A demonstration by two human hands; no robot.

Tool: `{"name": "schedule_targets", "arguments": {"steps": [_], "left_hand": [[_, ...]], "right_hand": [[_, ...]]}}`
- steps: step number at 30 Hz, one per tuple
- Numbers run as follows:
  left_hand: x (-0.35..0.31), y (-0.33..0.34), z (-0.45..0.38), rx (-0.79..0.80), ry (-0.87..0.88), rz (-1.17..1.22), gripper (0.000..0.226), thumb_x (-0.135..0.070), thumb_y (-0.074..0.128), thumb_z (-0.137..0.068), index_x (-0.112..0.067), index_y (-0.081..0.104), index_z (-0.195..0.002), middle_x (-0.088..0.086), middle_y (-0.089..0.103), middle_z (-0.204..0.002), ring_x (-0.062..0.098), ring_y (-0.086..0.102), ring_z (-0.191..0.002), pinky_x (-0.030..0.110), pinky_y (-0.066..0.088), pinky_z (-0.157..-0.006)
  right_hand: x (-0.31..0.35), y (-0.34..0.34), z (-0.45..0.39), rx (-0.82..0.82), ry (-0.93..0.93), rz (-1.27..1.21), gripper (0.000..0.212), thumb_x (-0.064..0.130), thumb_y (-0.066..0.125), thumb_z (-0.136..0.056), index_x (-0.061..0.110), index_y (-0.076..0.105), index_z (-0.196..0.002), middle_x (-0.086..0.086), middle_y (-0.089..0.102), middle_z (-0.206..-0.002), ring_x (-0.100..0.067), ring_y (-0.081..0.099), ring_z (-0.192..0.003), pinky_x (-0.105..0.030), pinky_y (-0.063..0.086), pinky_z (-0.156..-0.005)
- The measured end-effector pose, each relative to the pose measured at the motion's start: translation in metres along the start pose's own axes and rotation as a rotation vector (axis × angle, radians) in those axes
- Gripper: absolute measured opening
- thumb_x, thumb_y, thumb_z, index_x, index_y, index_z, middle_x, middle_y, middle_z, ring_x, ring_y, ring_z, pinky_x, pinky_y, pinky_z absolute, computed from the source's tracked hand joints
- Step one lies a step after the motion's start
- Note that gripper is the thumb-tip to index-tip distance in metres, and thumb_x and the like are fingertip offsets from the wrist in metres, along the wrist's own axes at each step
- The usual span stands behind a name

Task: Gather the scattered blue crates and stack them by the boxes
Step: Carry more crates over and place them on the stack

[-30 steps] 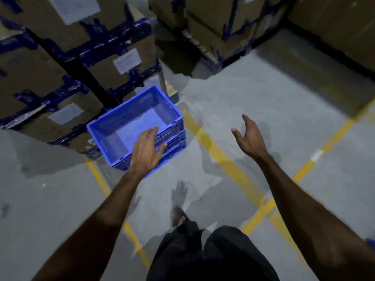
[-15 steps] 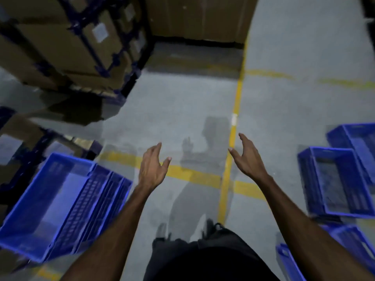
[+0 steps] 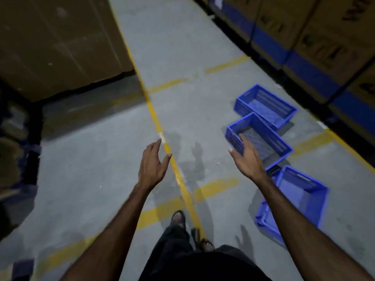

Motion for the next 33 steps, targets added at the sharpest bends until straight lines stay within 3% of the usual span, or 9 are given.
{"name": "schedule_targets", "arguments": {"steps": [8,18,26,33], "left_hand": [[-0.072,0.057,-0.119,0.177,0.222,0.046,0.069,-0.048,0.058,-0.101,-0.013,0.039,-0.158,0.012,0.048,-0.153,0.03,0.042,-0.141,0.042,0.035,-0.113],[-0.123,0.082,-0.243,0.277,0.4,0.06,0.067,-0.036,0.066,-0.1,-0.01,0.042,-0.156,0.015,0.05,-0.15,0.033,0.045,-0.138,0.041,0.035,-0.113],[-0.148,0.109,-0.308,0.309,0.397,0.081,0.066,-0.037,0.064,-0.1,-0.013,0.041,-0.157,0.012,0.048,-0.152,0.031,0.042,-0.14,0.04,0.033,-0.115],[-0.196,0.157,-0.359,0.307,0.402,0.053,0.066,-0.034,0.067,-0.099,-0.011,0.043,-0.155,0.015,0.051,-0.148,0.033,0.045,-0.137,0.04,0.035,-0.114]], "right_hand": [[-0.054,-0.052,-0.024,-0.191,0.247,-0.051,0.076,0.048,0.058,-0.101,0.015,0.026,-0.162,-0.011,0.034,-0.165,-0.03,0.032,-0.151,-0.048,0.032,-0.118],[-0.04,-0.078,-0.08,-0.375,0.354,-0.061,0.074,0.043,0.06,-0.101,0.013,0.028,-0.161,-0.012,0.036,-0.164,-0.031,0.033,-0.151,-0.046,0.032,-0.119],[-0.037,-0.103,-0.139,-0.438,0.383,-0.086,0.072,0.042,0.06,-0.101,0.017,0.028,-0.161,-0.009,0.037,-0.163,-0.03,0.037,-0.148,-0.045,0.035,-0.117],[-0.09,-0.139,-0.198,-0.441,0.418,-0.113,0.072,0.045,0.059,-0.101,0.02,0.028,-0.161,-0.007,0.035,-0.164,-0.029,0.036,-0.149,-0.045,0.033,-0.118]]}}
Point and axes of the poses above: each hand's wrist, its own z-axis away from the middle knuckle, its own y-axis out of the palm, x = y × z, the point moved 7 cm from there along -z, towards the middle knuckle
